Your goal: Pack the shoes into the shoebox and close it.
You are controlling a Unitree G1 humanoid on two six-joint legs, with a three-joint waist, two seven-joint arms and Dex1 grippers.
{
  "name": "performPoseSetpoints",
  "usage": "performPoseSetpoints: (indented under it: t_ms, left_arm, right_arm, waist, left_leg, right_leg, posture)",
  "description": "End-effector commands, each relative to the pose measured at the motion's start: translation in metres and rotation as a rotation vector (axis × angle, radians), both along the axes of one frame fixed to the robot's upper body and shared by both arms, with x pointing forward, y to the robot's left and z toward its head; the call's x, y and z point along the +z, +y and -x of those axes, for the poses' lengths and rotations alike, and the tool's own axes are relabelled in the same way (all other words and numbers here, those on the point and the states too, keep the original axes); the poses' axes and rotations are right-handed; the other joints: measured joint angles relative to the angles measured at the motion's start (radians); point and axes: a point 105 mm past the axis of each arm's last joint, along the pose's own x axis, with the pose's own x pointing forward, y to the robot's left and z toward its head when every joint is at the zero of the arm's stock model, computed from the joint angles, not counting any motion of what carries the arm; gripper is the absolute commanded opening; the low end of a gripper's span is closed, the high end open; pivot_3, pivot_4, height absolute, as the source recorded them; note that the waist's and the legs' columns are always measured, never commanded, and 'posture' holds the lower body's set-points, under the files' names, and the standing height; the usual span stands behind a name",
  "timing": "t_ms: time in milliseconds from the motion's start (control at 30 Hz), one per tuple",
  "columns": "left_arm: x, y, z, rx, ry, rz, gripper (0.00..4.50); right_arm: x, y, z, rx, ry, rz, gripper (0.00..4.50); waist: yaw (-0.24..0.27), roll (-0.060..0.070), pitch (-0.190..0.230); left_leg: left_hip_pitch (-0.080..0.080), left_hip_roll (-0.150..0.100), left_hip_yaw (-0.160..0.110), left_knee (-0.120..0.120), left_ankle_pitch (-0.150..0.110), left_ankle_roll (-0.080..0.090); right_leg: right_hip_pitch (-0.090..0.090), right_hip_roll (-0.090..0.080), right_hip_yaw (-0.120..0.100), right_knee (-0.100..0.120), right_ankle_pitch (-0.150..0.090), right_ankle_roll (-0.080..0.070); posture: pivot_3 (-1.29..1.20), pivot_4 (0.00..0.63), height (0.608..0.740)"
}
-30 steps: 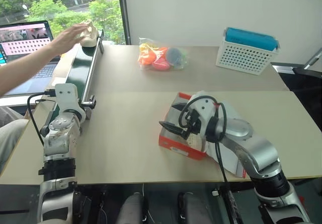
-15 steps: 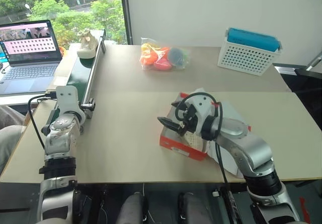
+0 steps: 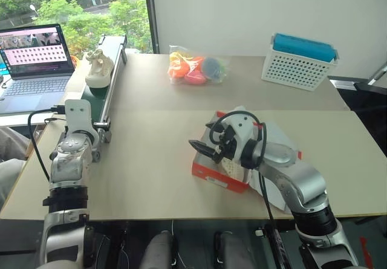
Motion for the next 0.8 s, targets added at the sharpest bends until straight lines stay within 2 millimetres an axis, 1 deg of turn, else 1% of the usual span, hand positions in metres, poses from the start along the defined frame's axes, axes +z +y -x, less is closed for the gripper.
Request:
performPoseSetpoints:
  t_ms: [33, 467, 667, 767, 800]
  left_arm:
    - [0.027, -0.003, -0.004, -0.015, -0.065, -0.053, 4.50]
    - [0.033, -0.006, -0.005, -0.025, -0.083, -0.075, 4.50]
    - [0.032, -0.005, -0.005, -0.021, -0.078, -0.078, 4.50]
    - [0.024, -0.006, -0.005, -0.025, -0.041, -0.047, 4.50]
    - [0.017, -0.008, -0.006, -0.030, -0.009, -0.012, 4.50]
  right_arm:
    - [0.010, 0.000, 0.001, -0.001, -0.039, -0.009, 4.29]
    - [0.007, -0.001, -0.001, -0.022, -0.032, -0.008, 4.29]
    - [0.006, -0.002, -0.002, -0.036, -0.030, -0.013, 4.29]
    - [0.007, -0.002, -0.003, -0.042, -0.031, -0.020, 4.29]
    - [0.007, -0.002, -0.003, -0.045, -0.031, -0.022, 4.29]
  waist:
    - [0.000, 0.000, 0.000]
    - [-0.003, 0.000, 0.000]
    - [-0.003, 0.000, 0.000]
    - [-0.003, 0.000, 0.000]
    - [-0.004, 0.000, 0.000]
  left_leg:
    - [0.000, 0.000, 0.000, 0.000, 0.000, 0.000]
    - [0.000, 0.000, 0.000, 0.000, 0.000, 0.000]
    - [0.000, 0.000, 0.000, 0.000, 0.000, 0.000]
    - [0.000, 0.000, 0.000, 0.000, 0.000, 0.000]
    - [0.000, 0.000, 0.000, 0.000, 0.000, 0.000]
  right_leg:
    - [0.000, 0.000, 0.000, 0.000, 0.000, 0.000]
    - [0.000, 0.000, 0.000, 0.000, 0.000, 0.000]
    - [0.000, 0.000, 0.000, 0.000, 0.000, 0.000]
    - [0.000, 0.000, 0.000, 0.000, 0.000, 0.000]
    - [0.000, 0.000, 0.000, 0.000, 0.000, 0.000]
  posture:
    - [0.00, 0.150, 0.699]
    - [0.00, 0.150, 0.699]
    - [0.00, 0.150, 0.699]
    - [0.00, 0.150, 0.699]
    - [0.00, 0.150, 0.699]
